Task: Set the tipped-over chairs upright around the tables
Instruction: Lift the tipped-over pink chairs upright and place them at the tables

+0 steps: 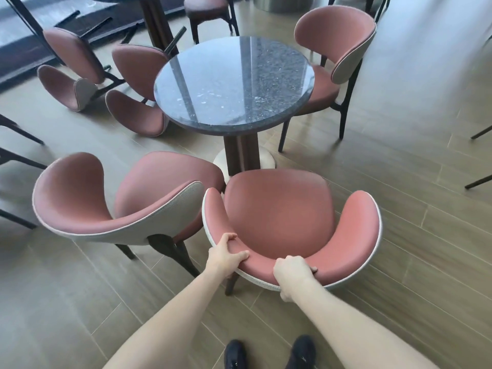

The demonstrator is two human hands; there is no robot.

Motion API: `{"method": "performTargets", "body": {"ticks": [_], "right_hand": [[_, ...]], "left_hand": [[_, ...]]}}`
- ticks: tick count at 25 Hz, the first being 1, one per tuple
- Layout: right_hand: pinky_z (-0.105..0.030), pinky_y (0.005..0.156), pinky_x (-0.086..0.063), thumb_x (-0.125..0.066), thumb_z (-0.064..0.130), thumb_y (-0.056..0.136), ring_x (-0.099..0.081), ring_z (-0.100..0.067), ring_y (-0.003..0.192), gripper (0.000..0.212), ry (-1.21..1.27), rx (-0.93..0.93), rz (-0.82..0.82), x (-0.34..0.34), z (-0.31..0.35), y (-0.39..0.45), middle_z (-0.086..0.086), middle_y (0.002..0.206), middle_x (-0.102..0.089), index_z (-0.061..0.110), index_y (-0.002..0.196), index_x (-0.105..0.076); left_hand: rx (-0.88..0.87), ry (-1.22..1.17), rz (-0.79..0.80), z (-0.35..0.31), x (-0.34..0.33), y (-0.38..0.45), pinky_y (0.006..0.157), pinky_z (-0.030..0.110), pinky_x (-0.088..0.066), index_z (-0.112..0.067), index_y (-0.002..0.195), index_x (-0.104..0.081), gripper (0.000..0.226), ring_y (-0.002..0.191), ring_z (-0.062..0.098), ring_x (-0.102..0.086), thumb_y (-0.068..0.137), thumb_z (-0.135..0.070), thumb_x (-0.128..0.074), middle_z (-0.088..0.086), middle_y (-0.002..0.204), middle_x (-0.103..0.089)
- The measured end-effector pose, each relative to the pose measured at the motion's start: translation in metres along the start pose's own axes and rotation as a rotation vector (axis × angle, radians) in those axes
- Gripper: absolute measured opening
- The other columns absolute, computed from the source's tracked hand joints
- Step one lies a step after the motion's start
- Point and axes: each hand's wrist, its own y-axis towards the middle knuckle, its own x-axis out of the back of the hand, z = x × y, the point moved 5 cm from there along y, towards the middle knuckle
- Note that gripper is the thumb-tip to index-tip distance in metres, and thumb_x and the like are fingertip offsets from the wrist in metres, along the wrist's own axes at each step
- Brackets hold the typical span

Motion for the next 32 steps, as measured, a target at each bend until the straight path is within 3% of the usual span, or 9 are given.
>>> {"method": "performTargets", "body": {"ticks": [2, 3, 5, 8, 10, 13, 20, 23, 32], "right_hand": [[-0.034, 0.076, -0.051, -0.056, 0.064, 0.076, -0.064, -0.030, 0.098, 0.058, 0.261, -0.054, -0.035, 0.013, -0.034, -0.001, -0.005, 0.109, -0.066, 0.016, 0.107, -0.068], [-0.032, 0.076, -0.048, -0.050, 0.070, 0.075, -0.063, -0.029, 0.097, 0.062, 0.425, -0.133, -0.047, 0.014, -0.059, -0.004, -0.005, 0.108, -0.067, 0.018, 0.104, -0.068], [-0.039, 0.087, -0.047, -0.051, 0.061, 0.083, -0.056, -0.030, 0.113, 0.054, 0.522, -0.347, -0.140, 0.004, -0.116, -0.010, -0.007, 0.123, -0.060, 0.020, 0.117, -0.062], [-0.060, 0.109, -0.031, -0.063, 0.046, 0.087, -0.021, -0.049, 0.142, 0.066, 0.592, -0.692, -0.133, -0.043, -0.181, -0.015, -0.025, 0.156, -0.015, 0.021, 0.143, -0.036], [-0.056, 0.108, -0.033, -0.073, 0.044, 0.082, -0.028, -0.058, 0.137, 0.087, 0.835, -0.800, -0.138, -0.065, -0.202, -0.009, -0.037, 0.155, 0.002, 0.029, 0.151, -0.024], [-0.041, 0.094, -0.048, -0.081, 0.039, 0.074, -0.058, -0.047, 0.107, 0.095, 0.984, -0.768, -0.223, -0.074, -0.216, 0.005, -0.032, 0.139, -0.025, 0.037, 0.151, -0.026], [-0.037, 0.084, -0.057, -0.077, 0.034, 0.075, -0.062, -0.036, 0.103, 0.080, 0.990, -0.757, -0.198, -0.080, -0.216, -0.005, -0.025, 0.118, -0.046, 0.040, 0.143, -0.034], [-0.042, 0.082, -0.059, -0.077, 0.034, 0.074, -0.065, -0.033, 0.100, 0.079, 1.019, -0.769, -0.177, -0.089, -0.209, -0.010, -0.021, 0.110, -0.045, 0.040, 0.140, -0.035], [-0.044, 0.082, -0.059, -0.076, 0.039, 0.077, -0.066, -0.037, 0.092, 0.083, 0.985, -0.799, -0.152, -0.089, -0.207, -0.015, -0.022, 0.121, -0.039, 0.043, 0.145, -0.029]], "left_hand": [[-0.081, 0.134, -0.126, -0.004, 0.010, 0.005, 0.081, 0.035, -0.049, -0.043, 0.145, -0.030, 0.068, 0.095, 0.032, -0.061, 0.086, -0.049, -0.064, 0.019, 0.134, -0.043], [-0.113, 0.149, -0.204, -0.007, 0.015, 0.007, 0.082, 0.037, -0.046, -0.040, 0.150, -0.022, 0.073, 0.102, 0.036, -0.061, 0.089, -0.049, -0.061, 0.020, 0.138, -0.040], [-0.124, 0.085, -0.304, -0.011, 0.022, 0.014, 0.083, 0.041, -0.043, -0.032, 0.156, -0.012, 0.084, 0.116, 0.041, -0.057, 0.089, -0.046, -0.062, 0.022, 0.145, -0.038], [0.019, -0.092, -0.340, -0.008, 0.028, 0.036, 0.097, 0.045, -0.044, -0.010, 0.156, -0.016, 0.097, 0.128, 0.039, -0.051, 0.084, -0.044, -0.072, 0.021, 0.148, -0.042], [0.176, -0.328, -0.322, 0.000, 0.028, 0.049, 0.103, 0.047, -0.046, -0.006, 0.149, -0.031, 0.092, 0.126, 0.037, -0.053, 0.079, -0.043, -0.079, 0.016, 0.140, -0.052], [0.227, -0.438, -0.285, 0.010, 0.019, 0.061, 0.102, 0.050, -0.048, -0.017, 0.147, -0.030, 0.099, 0.120, 0.036, -0.054, 0.069, -0.031, -0.089, 0.012, 0.133, -0.052], [0.171, -0.414, -0.334, 0.016, 0.018, 0.072, 0.097, 0.054, -0.052, -0.017, 0.137, -0.041, 0.088, 0.115, 0.037, -0.058, 0.065, -0.019, -0.091, 0.015, 0.128, -0.057], [0.154, -0.377, -0.313, 0.017, 0.021, 0.077, 0.097, 0.055, -0.052, -0.017, 0.136, -0.041, 0.087, 0.116, 0.038, -0.058, 0.065, -0.021, -0.091, 0.014, 0.128, -0.058], [0.122, -0.357, -0.309, 0.017, 0.021, 0.079, 0.099, 0.054, -0.050, -0.015, 0.140, -0.039, 0.090, 0.119, 0.038, -0.056, 0.067, -0.024, -0.090, 0.016, 0.131, -0.056]]}}
